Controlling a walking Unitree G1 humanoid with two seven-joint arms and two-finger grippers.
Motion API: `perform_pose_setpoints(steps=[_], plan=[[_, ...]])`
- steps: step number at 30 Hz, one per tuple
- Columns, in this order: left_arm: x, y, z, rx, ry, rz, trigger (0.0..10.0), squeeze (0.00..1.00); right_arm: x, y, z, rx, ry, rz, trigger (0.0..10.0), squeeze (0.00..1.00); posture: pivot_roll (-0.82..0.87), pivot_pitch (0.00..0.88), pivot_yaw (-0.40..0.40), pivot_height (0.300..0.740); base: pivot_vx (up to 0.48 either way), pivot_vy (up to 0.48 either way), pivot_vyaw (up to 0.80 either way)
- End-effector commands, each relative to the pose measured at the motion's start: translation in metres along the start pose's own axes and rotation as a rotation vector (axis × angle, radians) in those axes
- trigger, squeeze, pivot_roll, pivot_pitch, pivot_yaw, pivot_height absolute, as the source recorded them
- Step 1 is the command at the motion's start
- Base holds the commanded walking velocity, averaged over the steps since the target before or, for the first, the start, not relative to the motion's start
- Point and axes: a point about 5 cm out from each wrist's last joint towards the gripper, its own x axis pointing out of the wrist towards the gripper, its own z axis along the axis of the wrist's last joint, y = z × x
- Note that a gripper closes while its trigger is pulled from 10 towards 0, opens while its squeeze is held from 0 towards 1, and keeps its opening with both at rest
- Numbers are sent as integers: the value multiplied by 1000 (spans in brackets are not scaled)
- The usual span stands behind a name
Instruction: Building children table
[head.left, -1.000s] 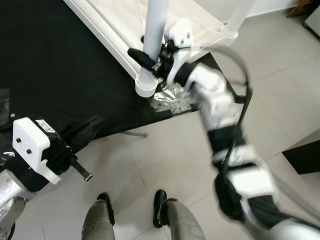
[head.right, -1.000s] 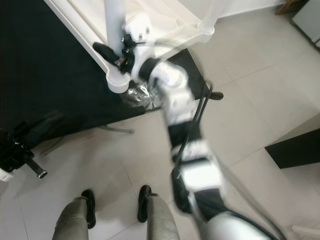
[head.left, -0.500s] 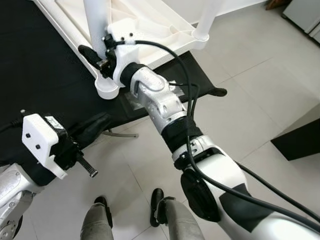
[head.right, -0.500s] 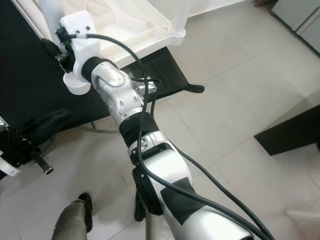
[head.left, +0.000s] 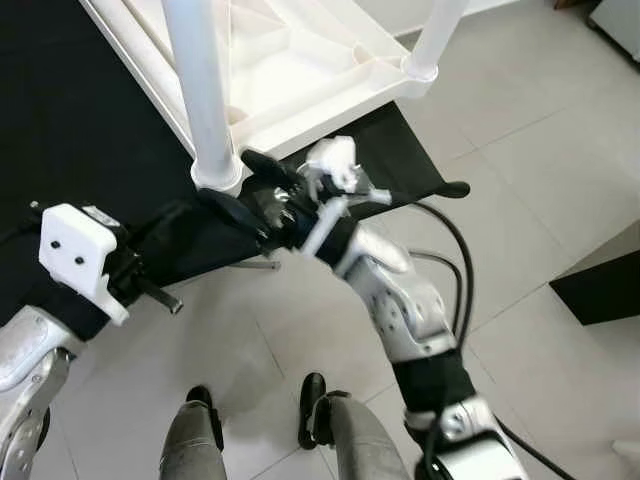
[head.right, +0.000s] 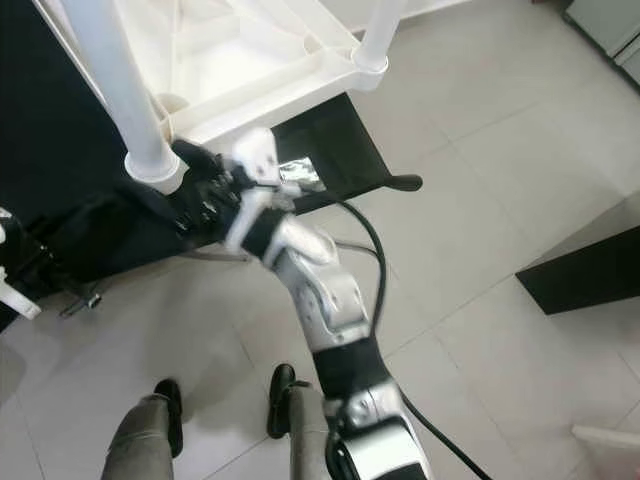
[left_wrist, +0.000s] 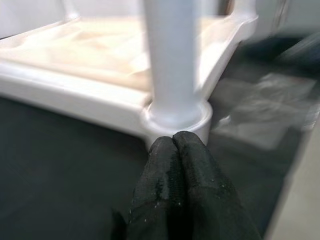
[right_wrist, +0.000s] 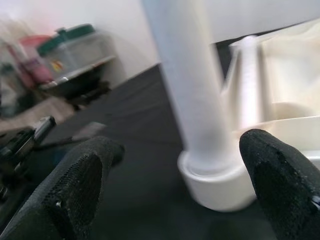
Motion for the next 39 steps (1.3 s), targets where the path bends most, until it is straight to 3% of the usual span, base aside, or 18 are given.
perform_pose_setpoints(steps=[1,2,3,4,6,7,10,12,22,24,31,39], plan=[[-1,8,-12,4,63,100,10000,0,-20,-3,-3,-24,35,-79,10000,871,46,354,-137,740,0,0,0],[-1,8,-12,4,63,100,10000,0,-20,-3,-3,-24,35,-79,10000,871,46,354,-137,740,0,0,0],[0,10,-15,-14,72,144,10000,0,-31,-7,-6,-43,56,-140,10000,565,38,349,-134,740,0,0,0],[0,10,-19,-58,76,176,10000,0,-42,-12,-11,-72,81,-204,10000,0,33,344,-132,740,0,0,0],[0,7,-26,-128,87,199,10000,0,-58,-17,-19,-104,115,-287,10000,0,26,333,-129,740,0,0,0],[0,7,-26,-128,87,199,10000,0,-58,-17,-19,-104,115,-287,10000,0,26,333,-129,740,0,0,0],[-8,-11,-44,-187,144,162,10000,0,-81,-18,-29,-112,150,-372,10000,0,14,322,-127,740,0,0,0],[-9,-16,-45,-228,128,171,10000,0,-85,-17,-31,-106,152,-384,10000,0,13,310,-123,740,0,0,0],[-7,-27,-34,-372,22,168,10000,0,-91,-14,-32,-105,141,-406,10000,0,17,268,-119,740,0,-322,0],[-6,-37,-33,-418,9,118,10000,0,-92,-18,-34,-124,147,-425,10000,0,24,248,-121,740,0,-446,0],[-15,-69,-46,-482,75,33,10000,0,-97,-26,-41,-162,178,-479,10000,0,27,226,-123,740,0,-438,0],[-9,-77,-64,-478,110,66,10000,0,-102,-29,-56,-202,283,-534,10000,0,19,219,-137,740,94,-419,0]])
